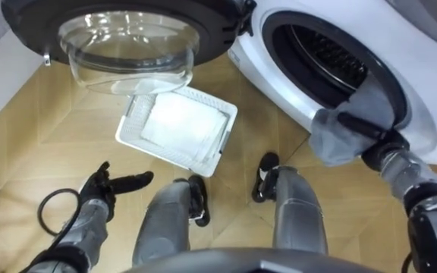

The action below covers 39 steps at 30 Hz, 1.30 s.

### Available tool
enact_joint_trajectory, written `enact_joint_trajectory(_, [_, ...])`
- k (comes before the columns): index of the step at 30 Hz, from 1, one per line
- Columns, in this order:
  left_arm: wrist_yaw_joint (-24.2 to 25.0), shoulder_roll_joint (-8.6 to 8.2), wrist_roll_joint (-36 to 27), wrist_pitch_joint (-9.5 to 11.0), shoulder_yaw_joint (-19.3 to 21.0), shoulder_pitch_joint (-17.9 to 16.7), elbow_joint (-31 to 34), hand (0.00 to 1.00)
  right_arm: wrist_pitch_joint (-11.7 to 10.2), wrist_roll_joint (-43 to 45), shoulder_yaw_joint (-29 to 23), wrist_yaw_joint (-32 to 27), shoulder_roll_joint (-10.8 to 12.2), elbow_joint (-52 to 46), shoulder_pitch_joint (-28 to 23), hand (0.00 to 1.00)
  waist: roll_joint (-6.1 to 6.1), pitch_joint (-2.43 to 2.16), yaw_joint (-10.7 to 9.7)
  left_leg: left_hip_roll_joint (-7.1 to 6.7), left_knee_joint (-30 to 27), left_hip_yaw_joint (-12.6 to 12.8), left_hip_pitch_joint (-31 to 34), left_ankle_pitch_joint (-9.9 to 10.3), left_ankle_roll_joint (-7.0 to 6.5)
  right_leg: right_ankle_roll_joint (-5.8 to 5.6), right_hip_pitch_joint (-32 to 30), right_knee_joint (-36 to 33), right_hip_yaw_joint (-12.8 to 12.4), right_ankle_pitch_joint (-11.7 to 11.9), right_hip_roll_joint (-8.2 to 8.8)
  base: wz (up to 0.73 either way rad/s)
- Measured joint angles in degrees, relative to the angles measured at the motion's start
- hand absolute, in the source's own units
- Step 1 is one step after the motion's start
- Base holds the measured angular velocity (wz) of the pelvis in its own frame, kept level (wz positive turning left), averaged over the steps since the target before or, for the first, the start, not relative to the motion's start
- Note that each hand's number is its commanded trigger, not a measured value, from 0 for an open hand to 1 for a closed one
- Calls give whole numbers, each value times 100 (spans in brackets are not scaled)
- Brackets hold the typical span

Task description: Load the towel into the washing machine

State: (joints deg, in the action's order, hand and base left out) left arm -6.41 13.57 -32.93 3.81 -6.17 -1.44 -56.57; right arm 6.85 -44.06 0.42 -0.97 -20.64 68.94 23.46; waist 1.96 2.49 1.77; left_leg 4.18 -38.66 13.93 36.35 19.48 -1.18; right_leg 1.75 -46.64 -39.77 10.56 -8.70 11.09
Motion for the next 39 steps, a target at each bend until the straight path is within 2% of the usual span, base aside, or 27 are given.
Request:
enact_joint_trajectory(1, [-83,26,-1,3,72,-33,25,0,96,-206,1,-100,0,2,104,14,22,3,-4,4,-42,22,59,3,-14,-9,-57,-10,-47,9,-4,0])
enact_joint_trajectory(2, [-99,46,0,8,74,-45,29,0,131,-334,0,-153,-1,4,143,0,23,3,-15,5,-67,21,89,2,-20,-10,-75,-17,-40,14,4,5])
enact_joint_trajectory(4, [-230,79,5,32,86,-100,94,0,266,-949,0,-366,-28,10,312,0,63,23,-93,-87,-95,32,153,-22,-75,-23,-169,-98,-26,15,105,15])
enact_joint_trajectory(9, [-476,78,255,40,97,-229,383,0,541,-2173,-6,-1059,-42,9,770,0,105,44,-160,-105,-120,106,217,-39,-147,-80,-250,-99,-96,80,141,0])
enact_joint_trajectory(14, [-765,30,604,30,161,-239,546,0,665,-3256,-454,-1504,-51,-33,1073,0,101,41,-296,-103,-311,133,395,32,-231,-111,-408,-234,-96,66,206,2])
enact_joint_trajectory(16, [-897,-10,629,29,161,-235,580,0,701,-3612,-632,-1684,-54,-31,1222,0,99,40,-376,-150,-348,162,451,49,-256,-134,-509,-322,-116,48,286,0])
enact_joint_trajectory(22, [-1100,-135,727,-4,161,-236,593,0,699,-3898,-859,-2022,-57,-32,1393,0,86,33,-390,-189,-346,191,508,52,-281,-174,-588,-309,-209,61,276,-1])
enact_joint_trajectory(30, [-1198,-174,731,-160,155,-226,597,0,699,-3996,-859,-2020,-97,-32,1403,0,50,13,-329,-177,-338,249,494,54,-284,-171,-616,-301,-235,68,272,-2])
enact_joint_trajectory(39, [-1193,-224,734,-336,159,-206,593,0,699,-4119,-865,-2008,-128,-32,1409,0,-7,14,-270,-175,-307,309,406,52,-292,-172,-576,-296,-264,71,281,-1])
